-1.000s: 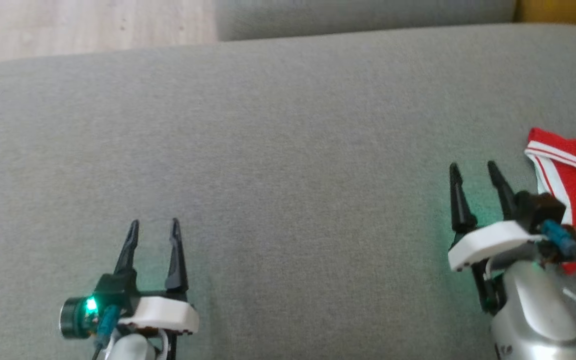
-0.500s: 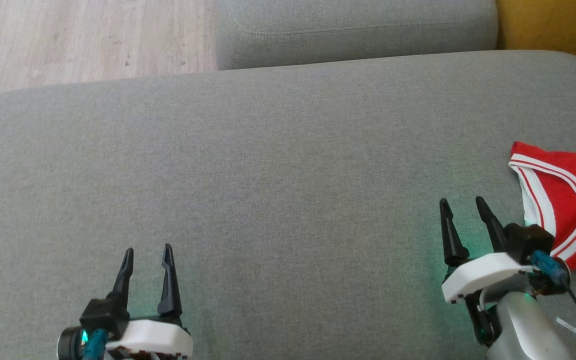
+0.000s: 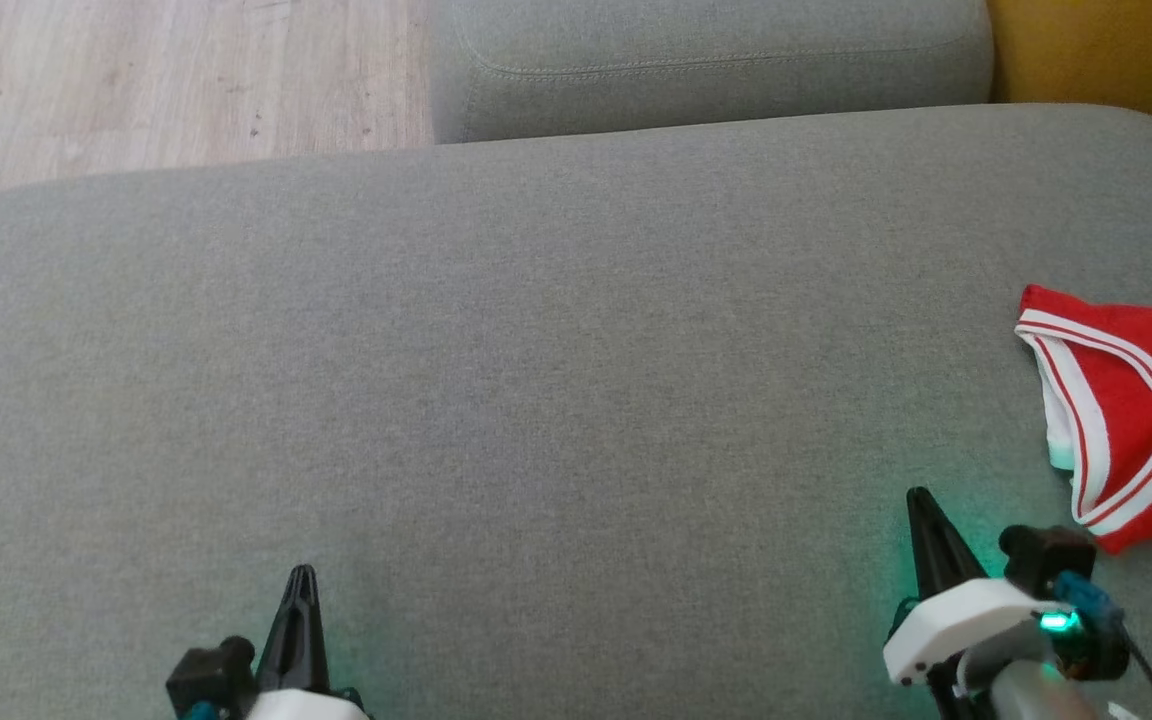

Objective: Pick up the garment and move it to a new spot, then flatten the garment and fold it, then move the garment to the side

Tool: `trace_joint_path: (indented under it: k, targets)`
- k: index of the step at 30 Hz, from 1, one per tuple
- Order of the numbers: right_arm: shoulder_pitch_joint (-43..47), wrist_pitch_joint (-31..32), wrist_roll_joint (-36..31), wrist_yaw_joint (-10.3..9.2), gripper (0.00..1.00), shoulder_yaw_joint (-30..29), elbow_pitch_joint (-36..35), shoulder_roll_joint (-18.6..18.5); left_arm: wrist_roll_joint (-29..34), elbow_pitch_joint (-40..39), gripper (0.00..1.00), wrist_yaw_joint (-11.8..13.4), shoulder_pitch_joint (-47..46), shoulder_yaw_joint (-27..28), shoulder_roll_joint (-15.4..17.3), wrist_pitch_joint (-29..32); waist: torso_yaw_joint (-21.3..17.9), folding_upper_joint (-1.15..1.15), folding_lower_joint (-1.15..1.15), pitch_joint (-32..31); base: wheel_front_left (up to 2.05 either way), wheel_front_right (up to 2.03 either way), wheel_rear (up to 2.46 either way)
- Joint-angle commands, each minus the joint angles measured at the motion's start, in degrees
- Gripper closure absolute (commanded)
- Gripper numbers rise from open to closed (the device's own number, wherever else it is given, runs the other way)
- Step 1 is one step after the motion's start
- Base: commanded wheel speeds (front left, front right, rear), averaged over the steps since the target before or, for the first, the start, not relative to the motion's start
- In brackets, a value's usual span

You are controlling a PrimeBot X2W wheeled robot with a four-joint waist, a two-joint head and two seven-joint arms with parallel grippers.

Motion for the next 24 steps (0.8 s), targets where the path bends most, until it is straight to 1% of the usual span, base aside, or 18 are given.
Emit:
trace_joint_path:
  k: [1,24]
  targets:
    - [-2.9,0.6,1.5,0.00,1.00,-0.4,-2.1,-0.1,-1.3,-1.9,1.00,-0.3,-2.0,0.7,0.0,0.1,0.0,0.00,0.00,0.0,0.00,0.00,0.00]
    - [-1.8,4.1,17.1,-0.01,1.00,-1.6,-6.9,-0.2,-15.7,-4.2,1.00,-1.8,-3.0,3.2,0.1,3.8,0.2,0.00,0.00,-0.5,0.00,0.00,0.00]
